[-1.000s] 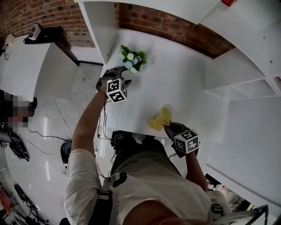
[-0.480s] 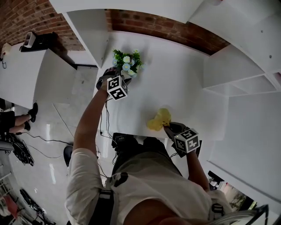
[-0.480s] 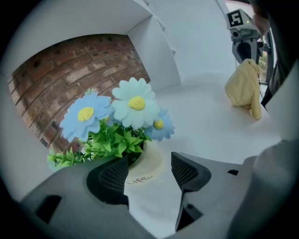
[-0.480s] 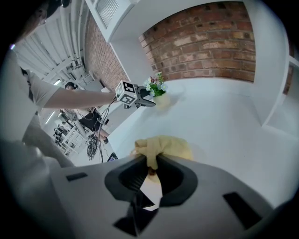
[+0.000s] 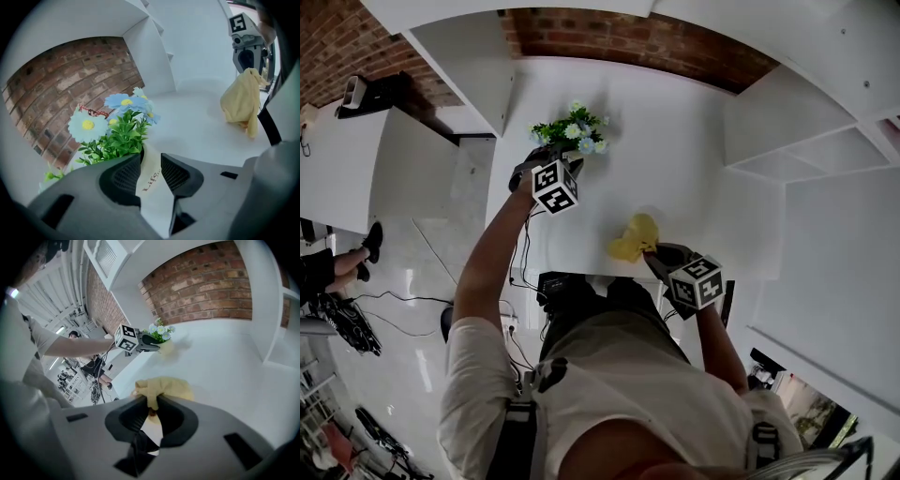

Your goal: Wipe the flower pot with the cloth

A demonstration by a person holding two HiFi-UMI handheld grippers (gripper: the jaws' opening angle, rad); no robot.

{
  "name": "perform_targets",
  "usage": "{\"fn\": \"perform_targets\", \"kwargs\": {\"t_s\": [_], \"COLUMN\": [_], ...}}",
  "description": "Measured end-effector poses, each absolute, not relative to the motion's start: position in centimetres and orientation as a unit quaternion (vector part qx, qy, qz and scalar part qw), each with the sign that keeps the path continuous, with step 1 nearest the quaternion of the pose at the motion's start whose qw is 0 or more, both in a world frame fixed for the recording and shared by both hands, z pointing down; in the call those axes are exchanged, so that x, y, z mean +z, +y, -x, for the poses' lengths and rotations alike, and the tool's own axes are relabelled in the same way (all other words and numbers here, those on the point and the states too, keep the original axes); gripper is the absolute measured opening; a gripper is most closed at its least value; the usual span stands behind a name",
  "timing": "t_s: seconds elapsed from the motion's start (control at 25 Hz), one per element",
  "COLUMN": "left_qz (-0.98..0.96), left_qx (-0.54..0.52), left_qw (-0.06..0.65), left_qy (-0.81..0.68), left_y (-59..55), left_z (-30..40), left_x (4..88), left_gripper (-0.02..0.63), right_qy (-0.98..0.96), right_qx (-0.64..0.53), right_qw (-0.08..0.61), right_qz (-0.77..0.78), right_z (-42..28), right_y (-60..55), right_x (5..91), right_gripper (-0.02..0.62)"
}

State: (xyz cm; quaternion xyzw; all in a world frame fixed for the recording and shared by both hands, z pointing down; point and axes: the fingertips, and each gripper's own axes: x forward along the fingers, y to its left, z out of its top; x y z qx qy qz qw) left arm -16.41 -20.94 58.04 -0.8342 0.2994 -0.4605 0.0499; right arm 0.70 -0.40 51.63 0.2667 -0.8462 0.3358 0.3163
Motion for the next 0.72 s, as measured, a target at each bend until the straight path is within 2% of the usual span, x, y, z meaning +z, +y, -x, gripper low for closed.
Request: {"fn": "perform_targets", "kwargs": {"t_s": [0.24,0.36,0.48,0.68,0.72], "left_qz": [0.847,0.864,0.887,0.890,0.893], "left_qx": [-0.435,-0.402,-0.332,-0.249,-0.230], "left_qw": [0.027,-0.006,-0.039,-0.014,-0.018], "left_qy": [0.304,0.304,0.319,0.381,0.387], "left_y": [-16.9,-13.9,-10.8,-10.2,-10.9], "left_z": [11.8,8.6,6.6,12.2,14.0], "left_x": [58.0,57.6,55.0,46.3,44.3], "left_gripper": [0.156,0.227,0.230,0.253,0.238], "right_qy": [-0.846,-0.840,-0.833,-0.830,-0.831], "right_qx": [0.349,0.370,0.390,0.395,0.395], "right_qw": [0.293,0.275,0.256,0.243,0.243], "right_qz": [-0.278,-0.286,-0.297,-0.308,-0.308], "right_z": [-2.3,-3.5,-4.4,-5.6,-5.8], "right_y": [0.2,0.2,0.0,-0.3,-0.4], "right_x": [52.0,52.4,52.7,52.8,52.8], "right_gripper": [0.063,0.063,0.063,0.064,0.064]}}
